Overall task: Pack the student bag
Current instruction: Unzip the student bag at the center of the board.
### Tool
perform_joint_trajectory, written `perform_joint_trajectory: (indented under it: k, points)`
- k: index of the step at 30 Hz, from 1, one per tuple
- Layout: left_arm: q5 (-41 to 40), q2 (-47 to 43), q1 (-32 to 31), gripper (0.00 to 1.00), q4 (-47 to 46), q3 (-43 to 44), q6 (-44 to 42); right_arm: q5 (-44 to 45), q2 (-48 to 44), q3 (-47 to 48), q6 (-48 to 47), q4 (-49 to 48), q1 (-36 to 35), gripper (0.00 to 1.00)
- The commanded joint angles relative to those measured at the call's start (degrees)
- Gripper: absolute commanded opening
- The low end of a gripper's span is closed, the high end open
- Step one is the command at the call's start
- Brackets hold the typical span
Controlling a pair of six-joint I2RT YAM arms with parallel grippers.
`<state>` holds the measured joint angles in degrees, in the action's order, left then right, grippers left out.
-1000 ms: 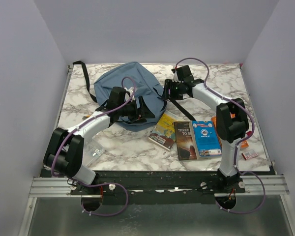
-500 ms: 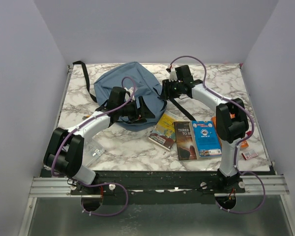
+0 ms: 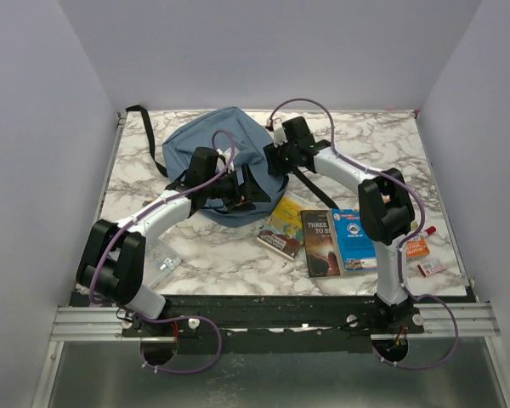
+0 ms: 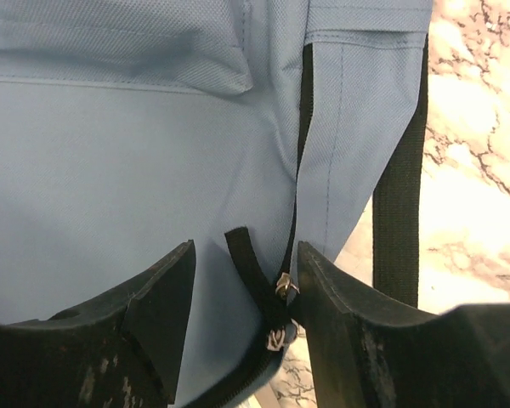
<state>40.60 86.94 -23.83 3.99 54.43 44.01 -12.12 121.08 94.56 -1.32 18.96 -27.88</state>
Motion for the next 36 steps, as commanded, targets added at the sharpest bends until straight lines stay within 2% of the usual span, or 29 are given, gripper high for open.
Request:
perform_joint_trajectory:
  k: [1, 3, 9, 11, 13, 16, 18, 25, 31, 34, 36]
  points:
    - [1.39, -0.24, 0.19, 0.79, 0.01, 0.72, 0.48, 11.71, 2.5, 2.45, -3.76, -0.78, -2.13, 0.52]
    - [1.26, -0.21, 0.12, 0.78, 0.0, 0.59, 0.46, 15.88, 2.29, 1.71, -3.56, -2.1, -2.45, 0.47]
    - [1.29, -0.59, 0.18, 0.78, 0.05, 0.74, 0.46, 22.62, 4.08, 2.43, -6.65, -2.51, -3.82, 0.48]
    - [1.17, -0.58, 0.18, 0.78, 0.14, 0.97, 0.46, 23.54, 4.88, 3.16, -6.52, -1.97, -4.02, 0.45]
    - [1.17, -0.5, 0.16, 0.78, 0.21, 1.41, 0.54, 23.48, 4.89, 3.26, -5.56, -2.16, -4.03, 0.38]
    - [0.61, -0.28, 0.19, 0.78, 0.54, 2.66, 0.8, 23.66, 3.68, 2.71, -2.66, -3.48, -3.99, 0.18]
    - [-0.4, 0.29, 0.19, 0.75, 1.15, 4.37, 1.75, 23.29, 1.73, 1.58, 0.35, -4.88, -3.97, 0.08]
    - [-0.99, 5.61, 0.93, 0.72, 1.31, 13.11, 8.0, 18.69, -2.82, -0.02, 9.09, -6.1, -3.96, 0.03]
    - [0.4, 10.61, 3.16, 0.72, -2.52, 18.47, 13.66, 16.58, -3.32, -1.7, 12.96, -6.84, -3.63, 0.05]
    - [1.04, 14.29, 4.38, 0.72, -5.2, 20.28, 15.87, 14.56, -2.88, -1.76, 15.22, -6.38, -2.76, 0.12]
    - [1.91, 17.91, 5.35, 0.71, -5.37, 22.45, 16.76, 13.25, -2.86, -2.37, 16.11, -6.54, -2.16, 0.13]
